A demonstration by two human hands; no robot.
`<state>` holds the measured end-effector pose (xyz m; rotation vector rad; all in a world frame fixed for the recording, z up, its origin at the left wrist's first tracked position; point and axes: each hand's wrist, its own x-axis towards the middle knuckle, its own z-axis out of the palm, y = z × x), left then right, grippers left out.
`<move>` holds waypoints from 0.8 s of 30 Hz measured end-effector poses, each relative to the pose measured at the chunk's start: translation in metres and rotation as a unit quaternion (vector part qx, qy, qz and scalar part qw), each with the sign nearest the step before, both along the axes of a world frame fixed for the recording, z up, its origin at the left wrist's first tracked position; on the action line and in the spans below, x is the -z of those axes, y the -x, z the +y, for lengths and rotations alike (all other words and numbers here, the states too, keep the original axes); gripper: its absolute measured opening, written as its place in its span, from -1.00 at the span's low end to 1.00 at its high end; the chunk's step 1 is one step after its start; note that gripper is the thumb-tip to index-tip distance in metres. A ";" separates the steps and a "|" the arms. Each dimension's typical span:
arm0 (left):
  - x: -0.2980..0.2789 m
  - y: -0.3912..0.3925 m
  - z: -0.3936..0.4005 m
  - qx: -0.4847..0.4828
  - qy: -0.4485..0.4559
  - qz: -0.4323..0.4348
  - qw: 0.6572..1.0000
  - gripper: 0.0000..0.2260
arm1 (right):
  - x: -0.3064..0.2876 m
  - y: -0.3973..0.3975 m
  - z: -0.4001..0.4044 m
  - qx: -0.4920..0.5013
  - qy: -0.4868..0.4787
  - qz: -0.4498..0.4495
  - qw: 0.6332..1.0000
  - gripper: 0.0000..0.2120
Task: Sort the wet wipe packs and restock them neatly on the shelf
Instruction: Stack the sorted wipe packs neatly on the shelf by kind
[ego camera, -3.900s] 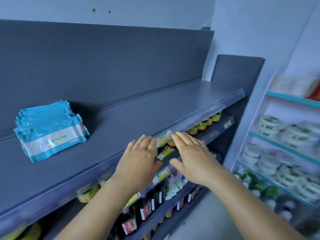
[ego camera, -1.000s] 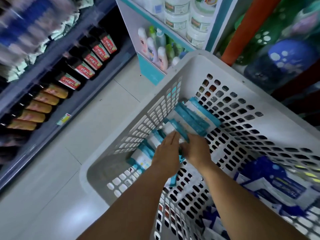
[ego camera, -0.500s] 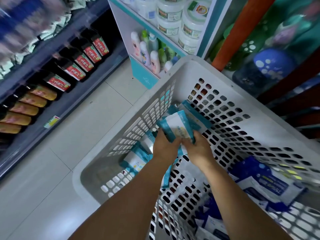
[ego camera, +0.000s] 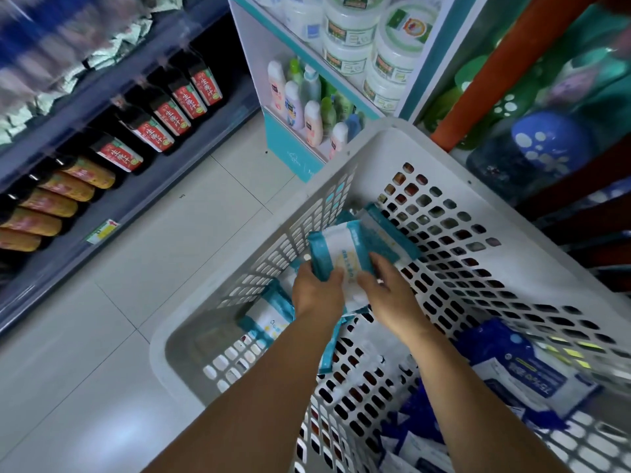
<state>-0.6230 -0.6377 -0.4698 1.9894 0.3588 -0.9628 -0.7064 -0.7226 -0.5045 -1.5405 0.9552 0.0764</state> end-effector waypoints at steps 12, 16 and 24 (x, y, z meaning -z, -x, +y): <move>-0.008 0.003 0.011 -0.023 -0.054 0.009 0.998 -0.89 | 0.043 -0.022 -0.012 -0.163 0.317 0.257 0.898 -0.37; -0.014 0.003 0.015 -0.023 -0.054 0.002 0.998 -0.89 | 0.037 -0.018 -0.005 -0.066 0.210 0.155 0.963 -0.70; -0.068 0.020 0.019 0.050 -0.002 -0.039 0.998 -0.81 | -0.049 0.018 -0.001 0.049 0.204 0.085 0.974 -0.77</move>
